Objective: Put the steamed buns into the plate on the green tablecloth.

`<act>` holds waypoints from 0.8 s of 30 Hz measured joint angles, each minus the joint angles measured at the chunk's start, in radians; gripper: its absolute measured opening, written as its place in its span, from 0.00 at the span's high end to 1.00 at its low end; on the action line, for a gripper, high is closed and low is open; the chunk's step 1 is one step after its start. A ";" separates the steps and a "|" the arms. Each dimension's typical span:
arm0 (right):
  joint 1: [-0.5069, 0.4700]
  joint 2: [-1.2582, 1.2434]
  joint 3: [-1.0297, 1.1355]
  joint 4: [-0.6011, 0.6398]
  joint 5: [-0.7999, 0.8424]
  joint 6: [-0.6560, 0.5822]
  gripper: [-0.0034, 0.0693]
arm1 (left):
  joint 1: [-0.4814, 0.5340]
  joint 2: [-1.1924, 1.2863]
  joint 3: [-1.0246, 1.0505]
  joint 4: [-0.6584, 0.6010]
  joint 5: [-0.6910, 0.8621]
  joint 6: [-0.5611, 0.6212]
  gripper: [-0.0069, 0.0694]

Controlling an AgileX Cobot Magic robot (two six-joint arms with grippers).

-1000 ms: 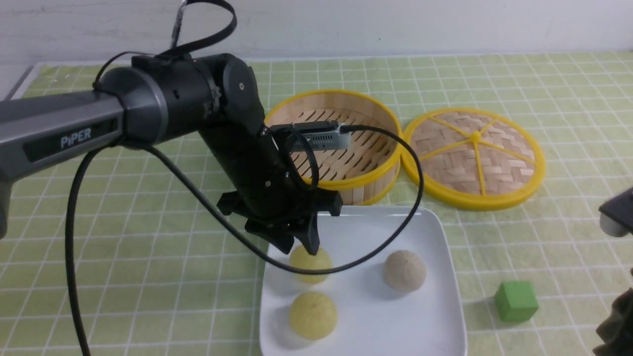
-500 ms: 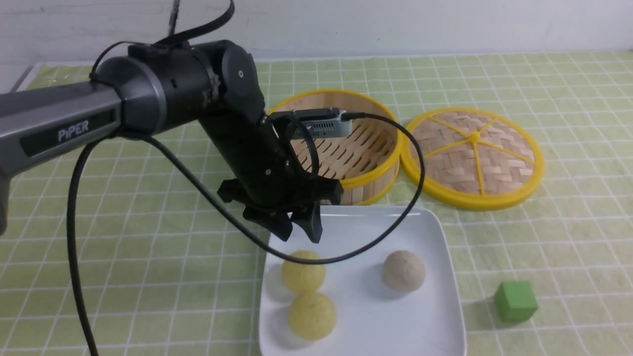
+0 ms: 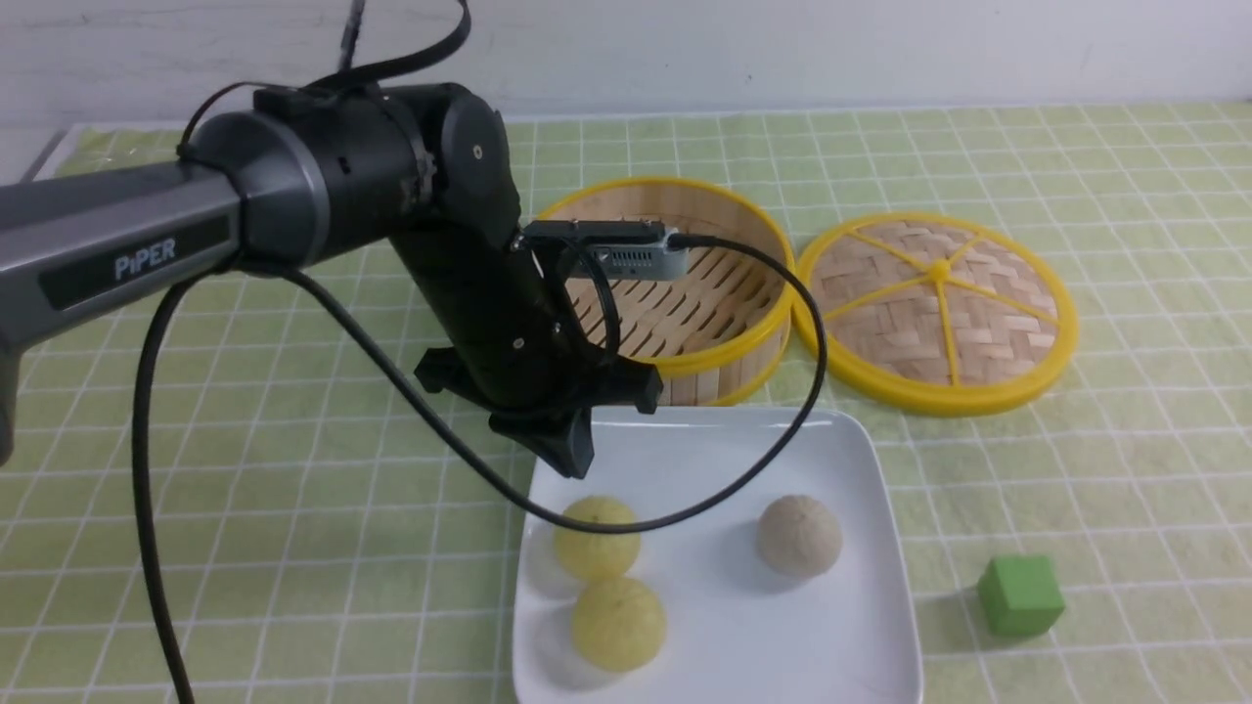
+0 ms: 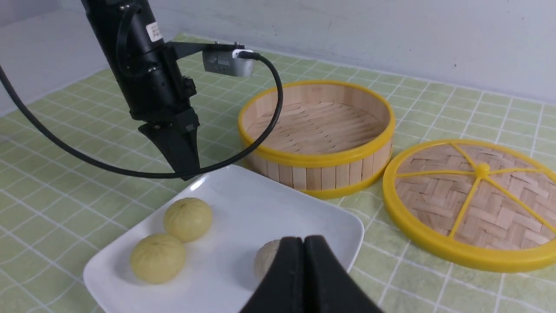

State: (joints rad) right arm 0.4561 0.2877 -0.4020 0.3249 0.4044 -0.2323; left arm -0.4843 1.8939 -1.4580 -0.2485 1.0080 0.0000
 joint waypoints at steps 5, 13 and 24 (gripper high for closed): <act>0.000 0.000 0.000 0.000 -0.001 -0.001 0.97 | 0.000 0.000 0.000 0.000 0.001 0.000 0.91; 0.000 -0.001 0.007 0.001 -0.005 -0.002 0.96 | 0.000 -0.011 0.000 0.066 -0.047 0.010 0.91; -0.188 -0.211 0.286 -0.402 -0.108 -0.002 0.95 | 0.000 -0.233 0.000 0.314 0.011 -0.072 0.91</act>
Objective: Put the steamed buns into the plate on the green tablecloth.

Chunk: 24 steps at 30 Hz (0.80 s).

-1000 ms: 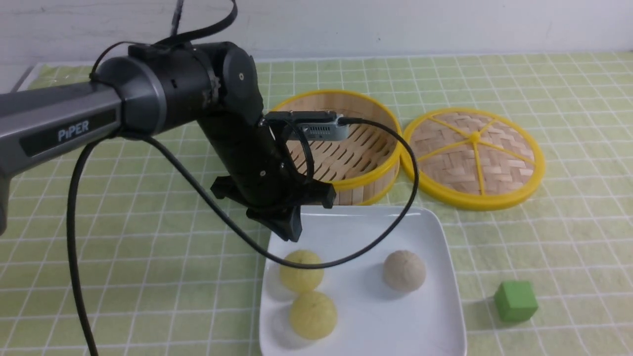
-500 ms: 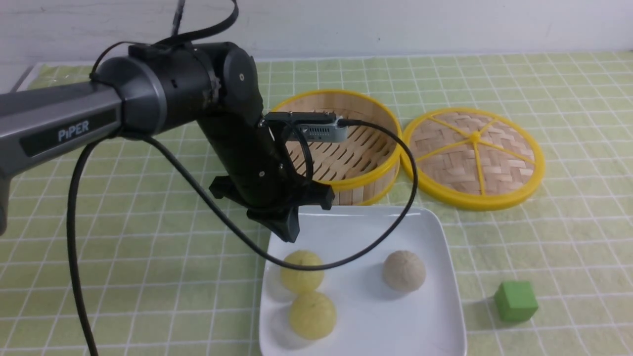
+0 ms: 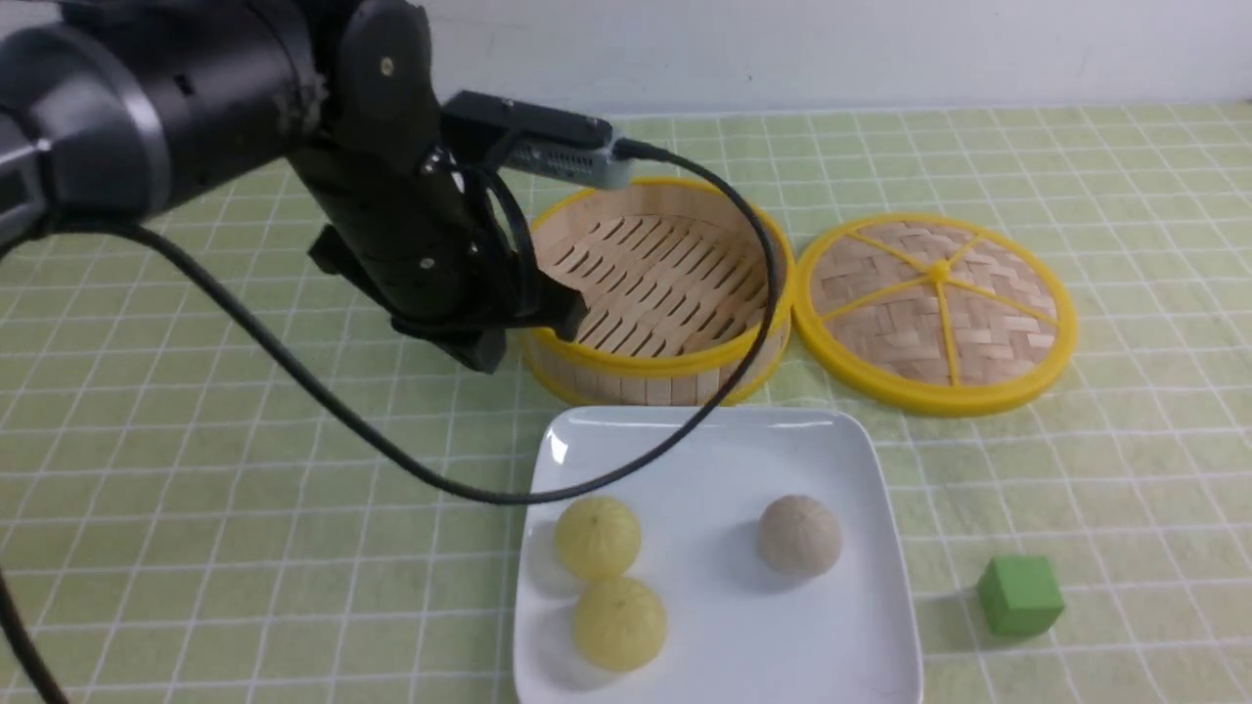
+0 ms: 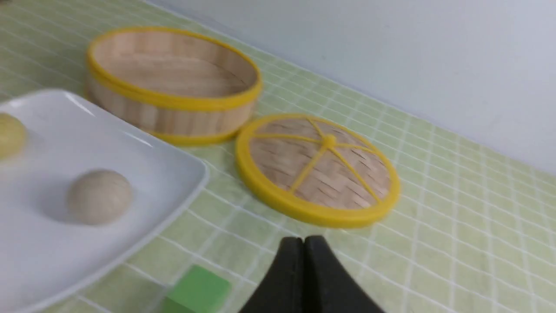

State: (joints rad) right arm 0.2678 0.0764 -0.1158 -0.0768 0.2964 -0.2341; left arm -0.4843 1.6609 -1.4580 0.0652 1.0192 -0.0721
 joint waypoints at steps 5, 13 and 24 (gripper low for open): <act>-0.107 -0.084 0.127 -0.044 -0.003 -0.001 0.95 | 0.000 -0.106 0.000 0.099 0.031 -0.051 0.91; -0.140 -0.089 0.141 -0.048 0.027 -0.001 0.95 | 0.000 -0.355 0.006 0.129 0.216 -0.133 0.91; -0.141 -0.089 0.141 -0.042 0.043 0.019 0.93 | 0.000 -0.734 0.126 0.085 0.218 -0.155 0.89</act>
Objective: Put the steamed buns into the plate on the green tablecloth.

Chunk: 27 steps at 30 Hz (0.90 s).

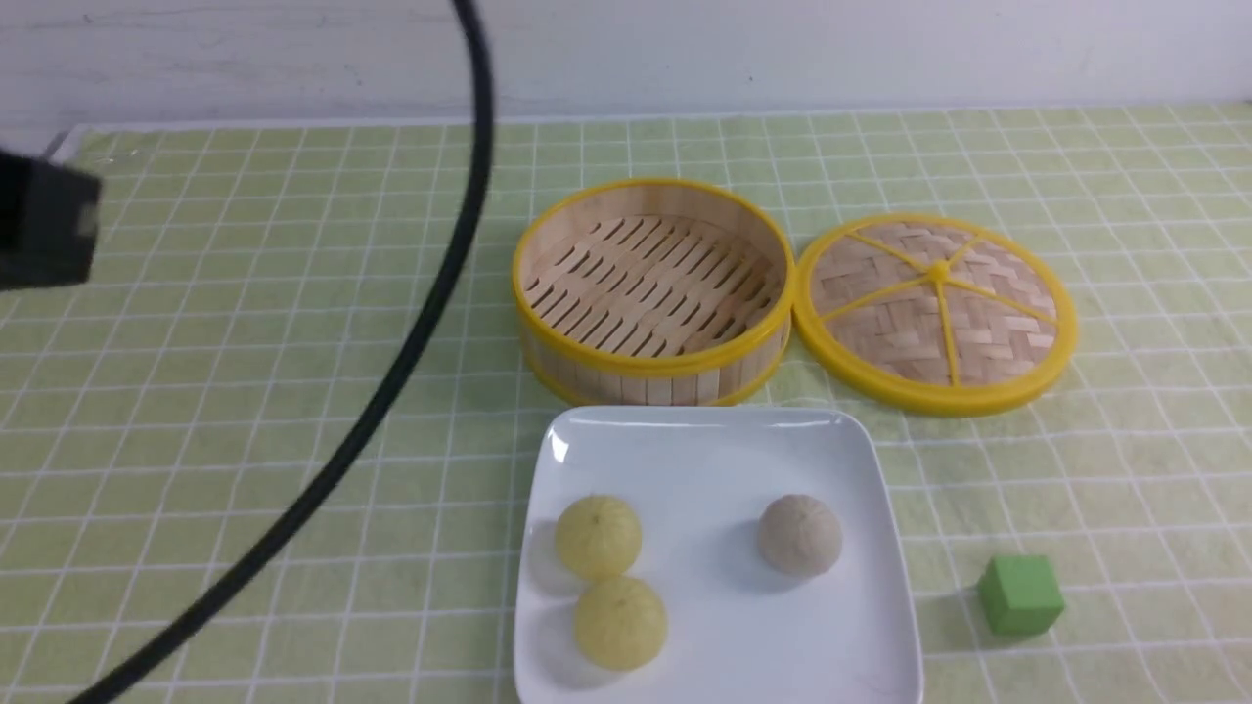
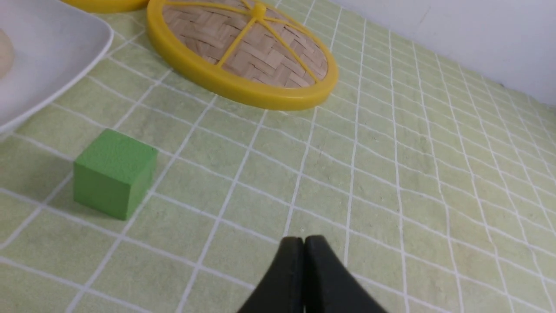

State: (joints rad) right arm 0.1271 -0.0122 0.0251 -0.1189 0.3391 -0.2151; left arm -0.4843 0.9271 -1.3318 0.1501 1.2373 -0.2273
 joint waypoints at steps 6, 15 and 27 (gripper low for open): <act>0.000 0.000 0.000 0.008 0.008 0.226 0.93 | 0.000 -0.098 0.103 -0.001 0.000 -0.007 0.89; 0.000 0.000 0.000 -0.003 0.034 0.408 0.91 | 0.000 -0.110 0.133 -0.001 0.000 -0.025 0.88; -0.043 0.000 -0.001 0.134 0.038 0.411 0.89 | 0.000 -0.111 0.133 -0.001 0.001 -0.053 0.88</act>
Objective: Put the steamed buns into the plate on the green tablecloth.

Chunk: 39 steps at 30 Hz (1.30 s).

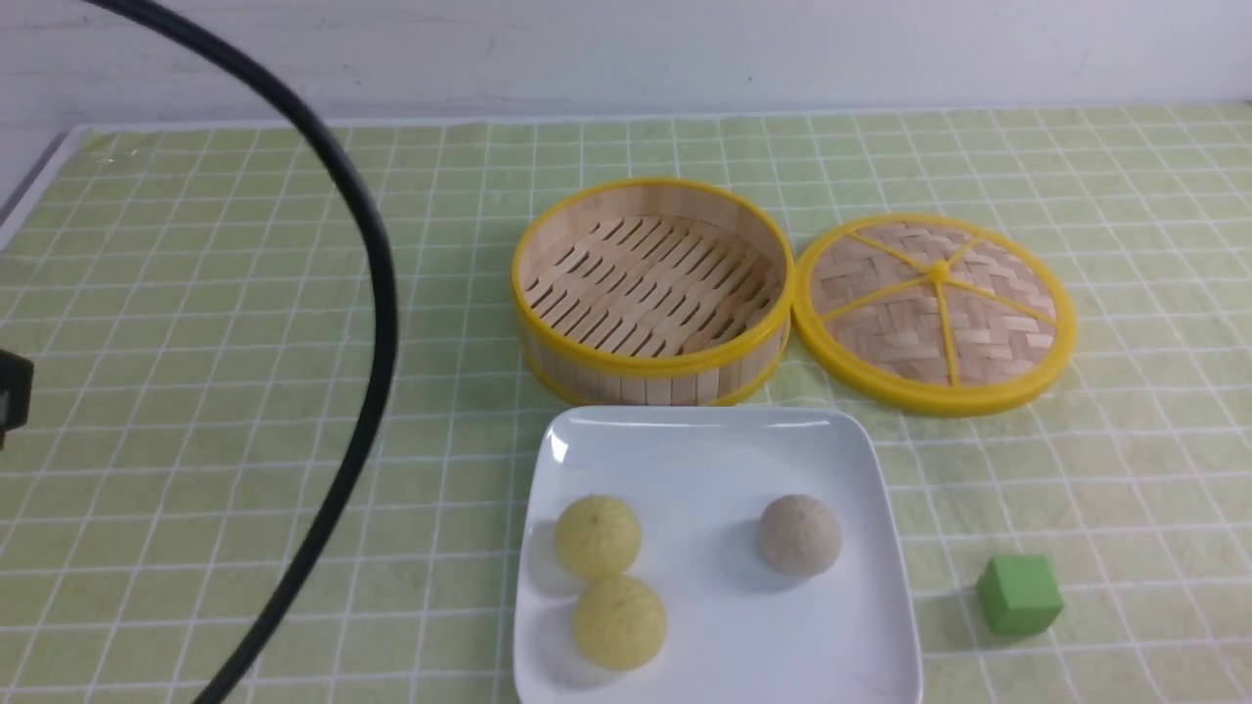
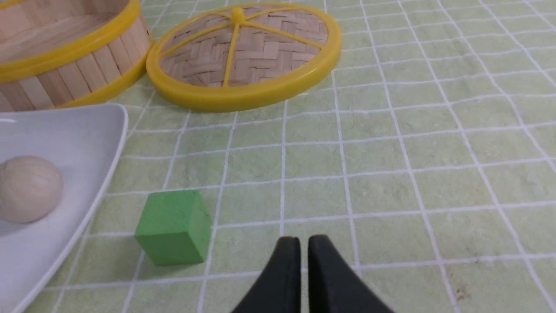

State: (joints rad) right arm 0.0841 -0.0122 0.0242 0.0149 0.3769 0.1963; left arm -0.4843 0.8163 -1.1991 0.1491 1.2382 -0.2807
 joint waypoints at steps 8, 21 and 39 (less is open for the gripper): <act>-0.076 0.000 0.000 0.022 0.006 0.000 0.88 | 0.000 -0.032 0.006 0.011 0.000 -0.001 0.88; -0.076 0.000 -0.003 0.022 0.022 -0.015 0.87 | 0.000 -0.314 0.246 0.078 0.000 -0.071 0.88; -0.076 0.000 -0.004 0.002 0.020 -0.071 0.83 | 0.000 -0.655 0.698 0.055 -0.141 -0.231 0.88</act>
State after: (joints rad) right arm 0.0084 -0.0122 0.0203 0.0169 0.3971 0.1256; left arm -0.4843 0.1617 -0.5008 0.2040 1.0969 -0.5116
